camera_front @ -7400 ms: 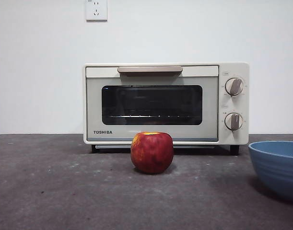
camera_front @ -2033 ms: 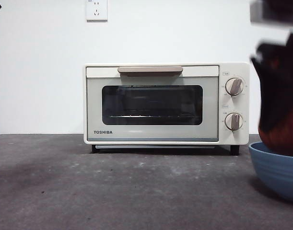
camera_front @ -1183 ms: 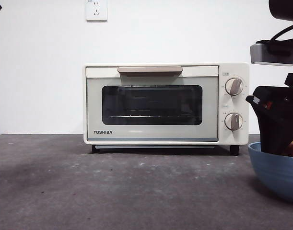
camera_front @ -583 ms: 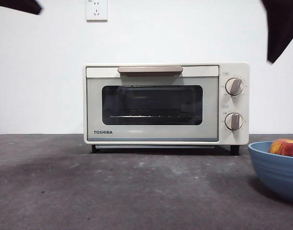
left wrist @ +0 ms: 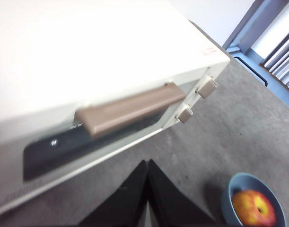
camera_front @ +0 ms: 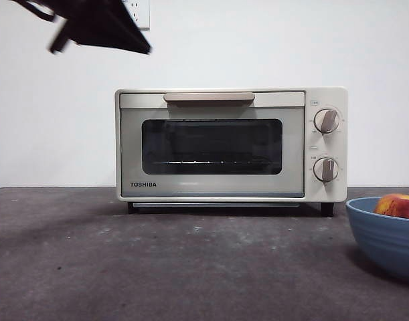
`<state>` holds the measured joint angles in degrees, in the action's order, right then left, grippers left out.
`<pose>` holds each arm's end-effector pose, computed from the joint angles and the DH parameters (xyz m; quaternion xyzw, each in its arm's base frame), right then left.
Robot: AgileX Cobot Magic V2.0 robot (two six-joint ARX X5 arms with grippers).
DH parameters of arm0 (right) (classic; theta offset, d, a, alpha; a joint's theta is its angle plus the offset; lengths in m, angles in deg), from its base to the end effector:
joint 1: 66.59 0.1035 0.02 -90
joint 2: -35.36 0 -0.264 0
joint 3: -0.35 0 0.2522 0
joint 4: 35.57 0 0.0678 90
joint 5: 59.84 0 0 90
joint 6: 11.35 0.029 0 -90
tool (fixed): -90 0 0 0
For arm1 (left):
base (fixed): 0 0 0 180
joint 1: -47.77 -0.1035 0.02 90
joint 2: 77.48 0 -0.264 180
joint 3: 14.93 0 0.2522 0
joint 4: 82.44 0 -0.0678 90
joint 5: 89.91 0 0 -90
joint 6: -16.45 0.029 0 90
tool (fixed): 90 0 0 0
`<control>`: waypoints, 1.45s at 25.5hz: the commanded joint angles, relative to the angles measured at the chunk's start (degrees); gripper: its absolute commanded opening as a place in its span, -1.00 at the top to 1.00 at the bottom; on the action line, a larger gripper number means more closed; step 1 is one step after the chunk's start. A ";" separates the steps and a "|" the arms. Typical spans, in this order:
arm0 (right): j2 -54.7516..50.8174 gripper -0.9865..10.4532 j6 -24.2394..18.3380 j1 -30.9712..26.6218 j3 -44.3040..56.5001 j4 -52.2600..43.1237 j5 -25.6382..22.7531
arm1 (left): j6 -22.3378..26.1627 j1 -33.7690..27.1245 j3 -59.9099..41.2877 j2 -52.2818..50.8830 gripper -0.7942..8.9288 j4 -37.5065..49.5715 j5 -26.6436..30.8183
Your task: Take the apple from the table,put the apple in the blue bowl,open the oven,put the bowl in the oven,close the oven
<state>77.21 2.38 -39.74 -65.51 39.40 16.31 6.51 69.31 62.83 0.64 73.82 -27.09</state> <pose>0.1050 0.0454 0.3077 -0.0413 0.4127 0.0532 0.9084 0.2772 -0.1237 0.3220 -0.0874 0.2427 -0.3838 0.8867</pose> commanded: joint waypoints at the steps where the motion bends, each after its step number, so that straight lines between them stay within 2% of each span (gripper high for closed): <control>1: -0.11 0.09 -0.26 -0.13 -0.31 0.50 -0.17 | 0.96 0.66 5.77 5.70 0.82 0.98 0.04; 8: -0.11 0.09 -0.28 -0.15 -0.28 2.75 -1.25 | 1.77 2.21 13.51 14.64 0.82 1.11 0.87; 17: -0.13 0.11 -0.15 -0.15 -0.28 3.43 -1.40 | 3.54 4.33 15.08 20.13 0.82 2.29 5.35; 24: -0.13 0.11 -0.20 -0.15 -0.28 3.54 -1.42 | 3.93 5.14 15.12 23.15 0.82 1.77 6.03; 29: -0.15 0.11 -0.26 -0.15 -0.28 3.63 -1.40 | 5.35 6.12 15.12 23.69 0.82 -2.60 6.03; 37: -0.13 0.11 -0.24 -0.17 -0.28 6.08 -1.66 | 6.03 9.68 15.12 23.69 0.82 -14.75 5.95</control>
<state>76.84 2.38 -40.07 -65.51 45.17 15.04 11.43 78.82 79.29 20.77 63.59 -23.35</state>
